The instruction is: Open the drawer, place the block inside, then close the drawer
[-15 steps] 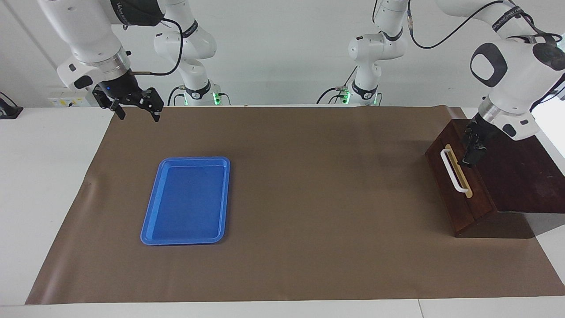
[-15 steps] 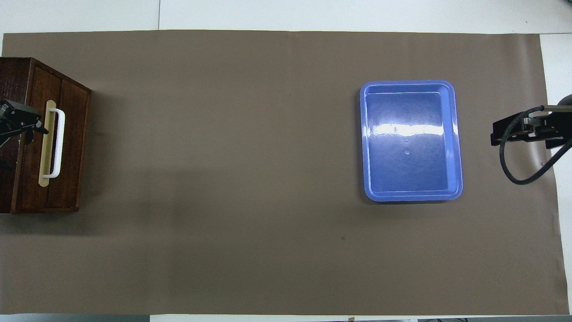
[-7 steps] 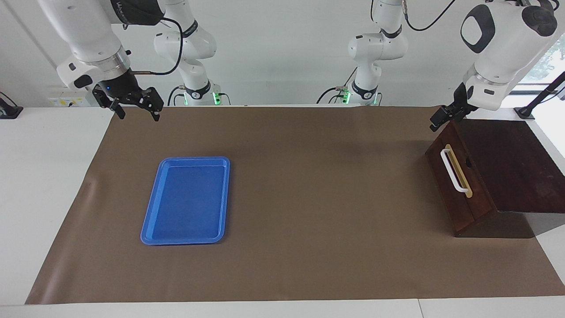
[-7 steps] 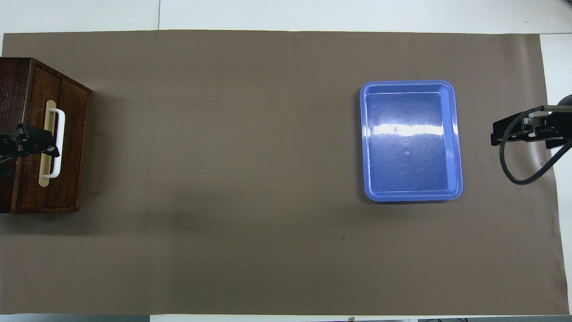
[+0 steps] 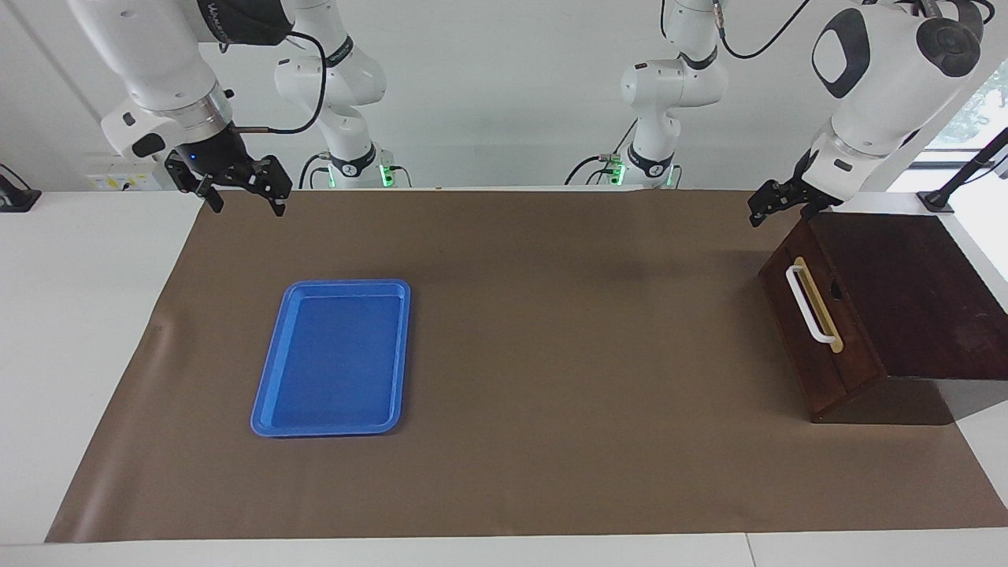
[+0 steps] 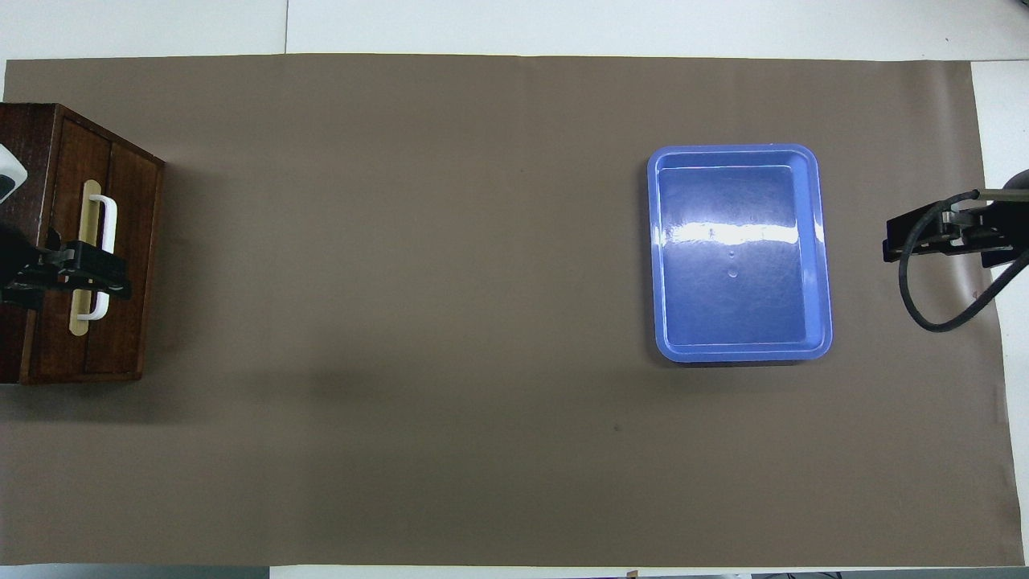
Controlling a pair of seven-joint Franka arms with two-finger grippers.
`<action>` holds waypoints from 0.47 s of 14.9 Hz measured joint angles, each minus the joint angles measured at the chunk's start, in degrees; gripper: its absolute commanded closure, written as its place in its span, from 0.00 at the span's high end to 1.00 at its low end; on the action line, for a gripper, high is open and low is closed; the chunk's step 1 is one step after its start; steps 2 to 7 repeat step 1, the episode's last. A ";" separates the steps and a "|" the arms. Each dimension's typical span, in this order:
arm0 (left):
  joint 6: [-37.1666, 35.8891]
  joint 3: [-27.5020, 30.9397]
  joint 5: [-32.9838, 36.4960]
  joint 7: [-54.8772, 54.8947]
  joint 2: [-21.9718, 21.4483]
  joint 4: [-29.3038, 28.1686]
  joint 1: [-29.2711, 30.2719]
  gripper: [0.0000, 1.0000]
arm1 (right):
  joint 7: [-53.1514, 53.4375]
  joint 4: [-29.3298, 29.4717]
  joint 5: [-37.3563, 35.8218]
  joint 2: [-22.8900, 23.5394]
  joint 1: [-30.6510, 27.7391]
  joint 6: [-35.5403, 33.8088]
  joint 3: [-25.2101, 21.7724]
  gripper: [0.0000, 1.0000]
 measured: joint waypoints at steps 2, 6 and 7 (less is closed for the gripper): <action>-0.10 -0.46 -0.02 0.07 0.37 0.42 -0.01 1.00 | 0.00 0.00 0.00 0.00 0.00 0.00 -0.02 1.00; -0.10 -0.46 -0.02 0.07 0.37 0.42 -0.01 1.00 | 0.00 0.00 0.00 0.00 0.00 0.00 -0.02 1.00; -0.10 -0.46 -0.02 0.07 0.37 0.42 -0.01 1.00 | 0.00 0.00 0.00 0.00 0.00 0.00 -0.02 1.00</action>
